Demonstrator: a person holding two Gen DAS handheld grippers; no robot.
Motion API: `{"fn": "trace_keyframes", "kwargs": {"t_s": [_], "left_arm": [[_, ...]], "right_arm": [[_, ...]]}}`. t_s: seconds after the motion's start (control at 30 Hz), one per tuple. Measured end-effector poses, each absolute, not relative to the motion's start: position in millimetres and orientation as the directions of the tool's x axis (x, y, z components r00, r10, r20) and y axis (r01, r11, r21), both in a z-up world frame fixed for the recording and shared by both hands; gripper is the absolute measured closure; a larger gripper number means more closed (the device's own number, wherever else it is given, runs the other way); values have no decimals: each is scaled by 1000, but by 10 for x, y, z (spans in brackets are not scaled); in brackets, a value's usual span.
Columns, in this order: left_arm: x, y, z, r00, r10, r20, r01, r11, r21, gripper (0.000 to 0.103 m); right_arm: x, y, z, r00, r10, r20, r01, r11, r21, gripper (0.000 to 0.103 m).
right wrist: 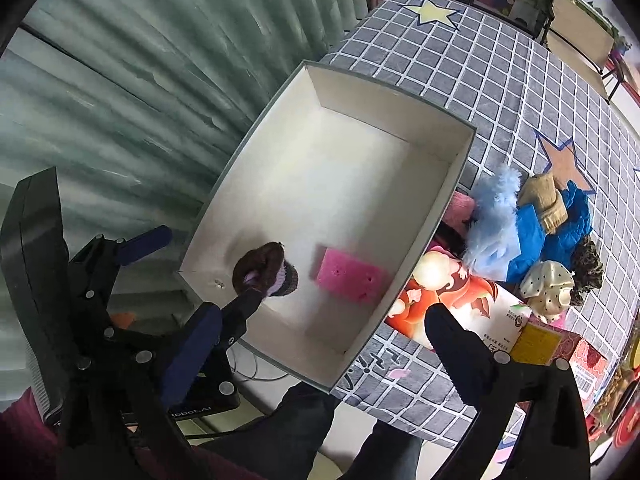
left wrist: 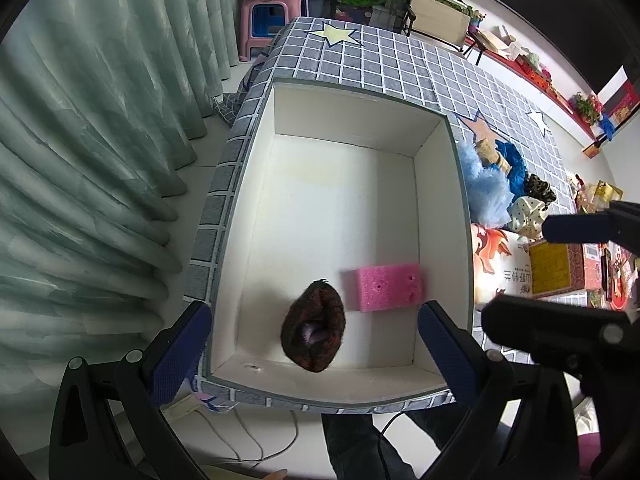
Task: Organize soft objects
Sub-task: 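Open both grippers to drop scrunchie and sponge into the white box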
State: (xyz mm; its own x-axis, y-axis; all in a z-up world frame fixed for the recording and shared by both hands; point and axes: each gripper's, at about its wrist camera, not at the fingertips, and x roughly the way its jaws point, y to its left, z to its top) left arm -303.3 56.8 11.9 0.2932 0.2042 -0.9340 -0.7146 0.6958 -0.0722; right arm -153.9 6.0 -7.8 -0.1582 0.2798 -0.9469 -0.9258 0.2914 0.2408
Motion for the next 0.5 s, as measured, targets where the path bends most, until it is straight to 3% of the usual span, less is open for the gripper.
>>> {"fn": "trace_keyframes", "kwargs": {"t_s": [0.5], "left_arm": [[-2612,509,443,341,141,-930,-562,823,-81,0]], "right_arm": [[-1241,-123,153,-118,338,-934,-874,411,259,1]]}}
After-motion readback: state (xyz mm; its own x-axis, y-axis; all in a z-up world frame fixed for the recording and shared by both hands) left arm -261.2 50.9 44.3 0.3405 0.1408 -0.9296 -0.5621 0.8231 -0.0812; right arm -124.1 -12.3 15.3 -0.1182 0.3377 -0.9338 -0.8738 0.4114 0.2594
